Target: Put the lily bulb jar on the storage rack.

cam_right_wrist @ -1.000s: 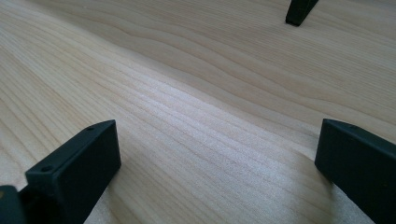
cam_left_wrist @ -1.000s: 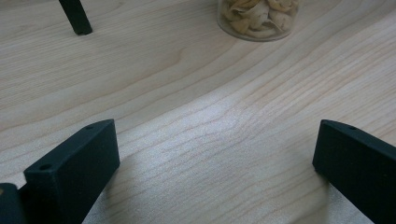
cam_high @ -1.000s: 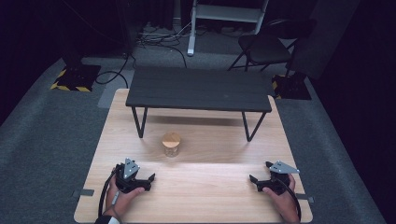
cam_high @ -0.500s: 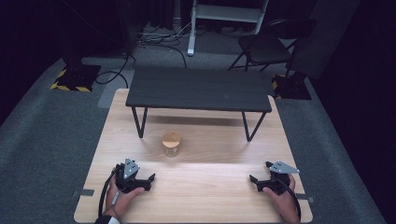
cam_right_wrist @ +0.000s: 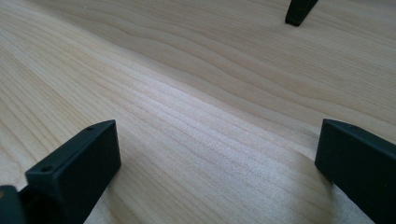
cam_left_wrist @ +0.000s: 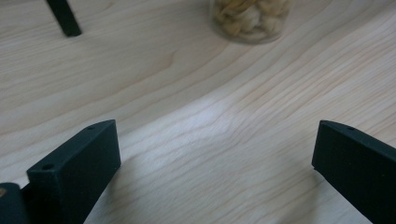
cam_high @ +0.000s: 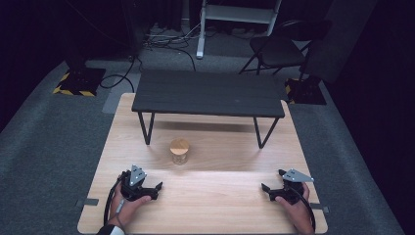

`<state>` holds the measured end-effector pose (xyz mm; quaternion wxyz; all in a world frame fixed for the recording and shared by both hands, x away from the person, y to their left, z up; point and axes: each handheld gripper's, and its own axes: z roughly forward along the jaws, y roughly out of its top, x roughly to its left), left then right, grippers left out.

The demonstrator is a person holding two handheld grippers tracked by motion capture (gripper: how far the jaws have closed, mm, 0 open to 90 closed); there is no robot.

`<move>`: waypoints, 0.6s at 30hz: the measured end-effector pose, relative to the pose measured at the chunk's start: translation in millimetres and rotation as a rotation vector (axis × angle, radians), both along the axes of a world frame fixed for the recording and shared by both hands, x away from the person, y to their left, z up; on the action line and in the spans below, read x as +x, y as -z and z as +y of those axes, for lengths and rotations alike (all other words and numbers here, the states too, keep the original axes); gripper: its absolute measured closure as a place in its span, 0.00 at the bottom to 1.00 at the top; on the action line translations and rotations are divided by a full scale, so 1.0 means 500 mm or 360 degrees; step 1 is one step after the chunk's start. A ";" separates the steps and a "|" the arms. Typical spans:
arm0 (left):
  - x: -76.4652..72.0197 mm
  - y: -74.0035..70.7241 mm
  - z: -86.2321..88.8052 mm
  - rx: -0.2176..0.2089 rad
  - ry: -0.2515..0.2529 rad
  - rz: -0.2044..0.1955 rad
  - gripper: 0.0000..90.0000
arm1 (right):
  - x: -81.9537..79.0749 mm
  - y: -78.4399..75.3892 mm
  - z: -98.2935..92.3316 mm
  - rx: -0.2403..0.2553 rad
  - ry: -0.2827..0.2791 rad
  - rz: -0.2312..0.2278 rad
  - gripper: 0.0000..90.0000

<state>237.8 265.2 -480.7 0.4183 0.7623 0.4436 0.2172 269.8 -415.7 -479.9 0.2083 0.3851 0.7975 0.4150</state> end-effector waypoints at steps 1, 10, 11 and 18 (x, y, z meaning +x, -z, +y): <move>0.002 -0.003 -0.002 -0.0001 0.0005 -0.0009 0.01 | 0.000 0.000 0.000 0.0000 -0.0001 0.0000 0.00; 0.028 -0.033 -0.018 -0.0060 0.0023 -0.0081 0.02 | 0.000 0.000 -0.001 0.0001 -0.0014 0.0002 0.00; 0.033 -0.037 -0.022 -0.0055 0.0030 -0.0079 0.02 | 0.000 0.000 -0.001 0.0001 -0.0014 0.0002 0.00; 0.069 -0.067 -0.045 -0.0052 0.0086 -0.0107 0.03 | 0.000 0.000 -0.001 0.0001 -0.0015 0.0002 0.00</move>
